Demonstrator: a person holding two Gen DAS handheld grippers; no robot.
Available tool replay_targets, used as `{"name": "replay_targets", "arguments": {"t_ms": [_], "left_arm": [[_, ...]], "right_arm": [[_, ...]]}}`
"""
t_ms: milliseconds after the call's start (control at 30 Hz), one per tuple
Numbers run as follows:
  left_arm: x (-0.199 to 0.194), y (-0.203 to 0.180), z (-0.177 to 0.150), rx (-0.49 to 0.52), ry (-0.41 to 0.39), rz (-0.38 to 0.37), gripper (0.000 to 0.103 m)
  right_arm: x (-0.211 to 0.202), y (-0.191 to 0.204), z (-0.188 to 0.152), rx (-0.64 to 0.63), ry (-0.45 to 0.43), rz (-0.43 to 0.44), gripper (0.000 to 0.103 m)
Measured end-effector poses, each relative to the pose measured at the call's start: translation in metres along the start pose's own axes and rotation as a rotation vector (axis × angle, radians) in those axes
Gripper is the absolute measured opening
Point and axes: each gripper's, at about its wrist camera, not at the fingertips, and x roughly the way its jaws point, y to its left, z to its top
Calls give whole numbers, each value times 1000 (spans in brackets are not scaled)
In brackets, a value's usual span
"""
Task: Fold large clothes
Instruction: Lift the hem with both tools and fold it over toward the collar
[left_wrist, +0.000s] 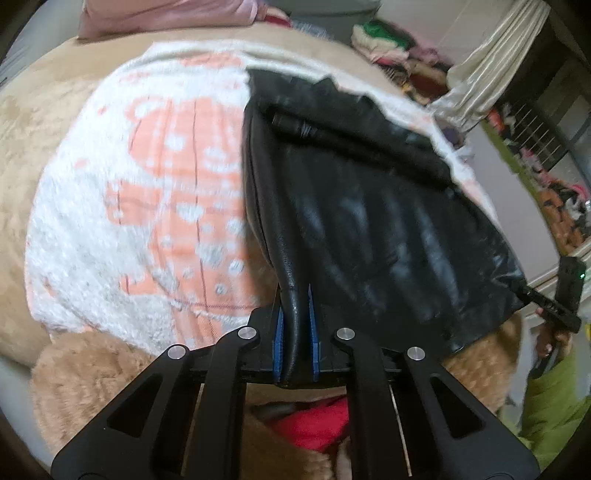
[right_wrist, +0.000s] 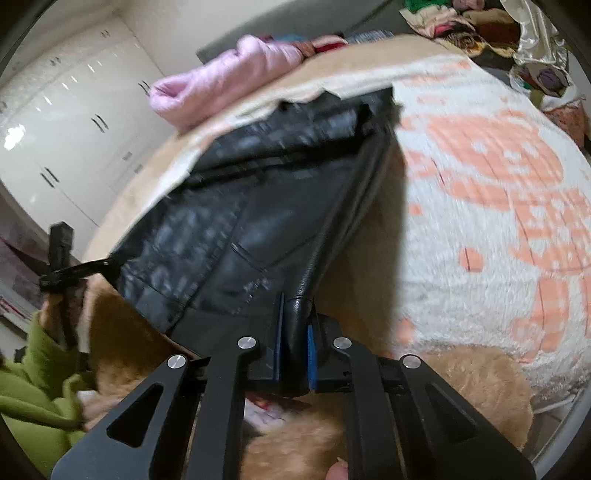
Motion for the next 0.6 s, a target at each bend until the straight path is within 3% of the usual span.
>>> {"name": "replay_targets", "arguments": {"t_ms": [300, 467, 600], "left_arm": [[-36, -11, 56, -7, -145, -93, 4], [-31, -24, 97, -33, -206, -153, 4], [-20, -22, 131, -75, -237, -160, 4]], "right_arm": [[-36, 1, 54, 62, -187, 95, 9], [-35, -11, 99, 151, -260, 140, 9], [-33, -22, 129, 213, -314, 154, 9]]}}
